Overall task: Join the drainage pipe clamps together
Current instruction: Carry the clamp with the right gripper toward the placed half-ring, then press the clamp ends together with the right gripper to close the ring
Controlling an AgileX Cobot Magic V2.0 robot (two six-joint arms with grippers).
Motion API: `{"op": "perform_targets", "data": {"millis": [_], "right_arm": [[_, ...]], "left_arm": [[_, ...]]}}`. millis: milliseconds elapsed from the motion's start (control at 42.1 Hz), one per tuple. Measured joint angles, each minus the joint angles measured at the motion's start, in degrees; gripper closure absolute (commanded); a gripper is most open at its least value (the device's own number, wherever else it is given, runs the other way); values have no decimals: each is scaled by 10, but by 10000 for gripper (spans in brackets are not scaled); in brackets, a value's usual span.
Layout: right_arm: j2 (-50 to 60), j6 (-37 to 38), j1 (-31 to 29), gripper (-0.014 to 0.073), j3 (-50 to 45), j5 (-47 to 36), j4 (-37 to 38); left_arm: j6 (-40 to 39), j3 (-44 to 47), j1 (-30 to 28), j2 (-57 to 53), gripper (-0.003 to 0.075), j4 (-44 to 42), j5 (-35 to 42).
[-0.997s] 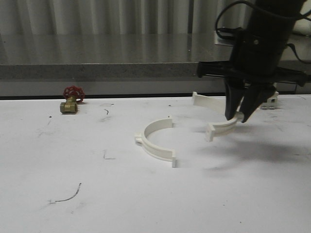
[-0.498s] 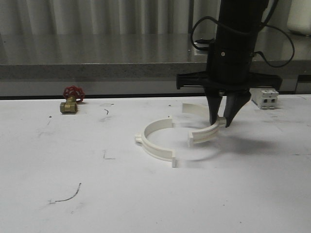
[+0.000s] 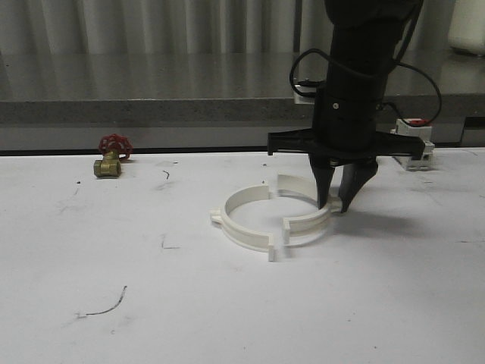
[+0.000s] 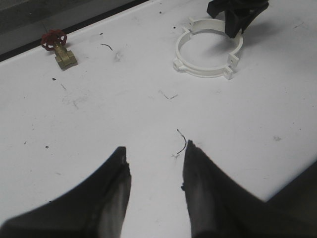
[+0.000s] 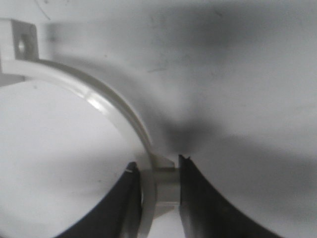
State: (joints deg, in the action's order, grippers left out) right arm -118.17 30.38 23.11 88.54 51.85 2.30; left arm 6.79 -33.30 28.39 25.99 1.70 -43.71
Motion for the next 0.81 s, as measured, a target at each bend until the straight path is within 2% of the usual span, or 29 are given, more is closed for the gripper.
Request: {"op": "perform_targets", "data": {"millis": [807], "right_arm": [[-6,0,6,407,0,-1,-12]], "left_arm": [[0,0,0,0,471,0,-1]]}}
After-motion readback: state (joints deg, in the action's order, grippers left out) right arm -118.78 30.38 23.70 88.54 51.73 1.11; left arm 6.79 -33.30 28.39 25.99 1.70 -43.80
